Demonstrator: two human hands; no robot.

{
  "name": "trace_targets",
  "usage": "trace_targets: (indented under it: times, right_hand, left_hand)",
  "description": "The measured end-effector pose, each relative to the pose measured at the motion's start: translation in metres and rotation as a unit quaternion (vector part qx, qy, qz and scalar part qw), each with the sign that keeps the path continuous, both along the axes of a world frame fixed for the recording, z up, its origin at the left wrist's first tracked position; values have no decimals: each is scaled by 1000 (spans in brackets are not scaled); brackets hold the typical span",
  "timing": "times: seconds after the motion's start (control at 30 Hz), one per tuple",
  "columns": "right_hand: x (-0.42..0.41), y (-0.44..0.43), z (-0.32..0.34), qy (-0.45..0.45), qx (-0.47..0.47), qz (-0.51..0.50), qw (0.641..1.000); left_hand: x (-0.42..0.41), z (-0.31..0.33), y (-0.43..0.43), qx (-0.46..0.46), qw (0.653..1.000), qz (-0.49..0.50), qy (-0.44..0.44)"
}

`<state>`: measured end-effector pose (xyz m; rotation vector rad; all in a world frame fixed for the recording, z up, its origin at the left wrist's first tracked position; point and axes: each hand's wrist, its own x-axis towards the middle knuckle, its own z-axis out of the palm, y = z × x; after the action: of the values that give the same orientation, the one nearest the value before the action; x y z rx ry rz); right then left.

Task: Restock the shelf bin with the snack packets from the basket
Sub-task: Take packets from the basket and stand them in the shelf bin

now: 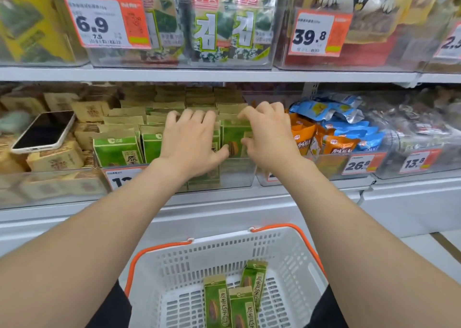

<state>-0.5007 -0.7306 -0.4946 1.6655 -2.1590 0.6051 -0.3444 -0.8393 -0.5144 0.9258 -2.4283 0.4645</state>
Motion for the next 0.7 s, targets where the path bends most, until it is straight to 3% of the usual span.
trace_targets:
  times: [0.07, 0.3, 0.53, 0.7]
  right_hand:
    - [-4, -4, -6, 58, 23, -40, 997]
    - [3, -11, -3, 108, 84, -45, 990]
    - [5, -12, -11, 76, 19, -97, 992]
    - [7, 4, -19, 40, -66, -150, 986]
  left_hand:
    - [-4, -2, -1, -10, 1000, 7, 4]
    - [-11, -5, -1, -10, 999, 32, 21]
    - [-8, -7, 11, -12, 997, -3, 79]
    - [-3, 0, 27, -57, 981, -146, 118]
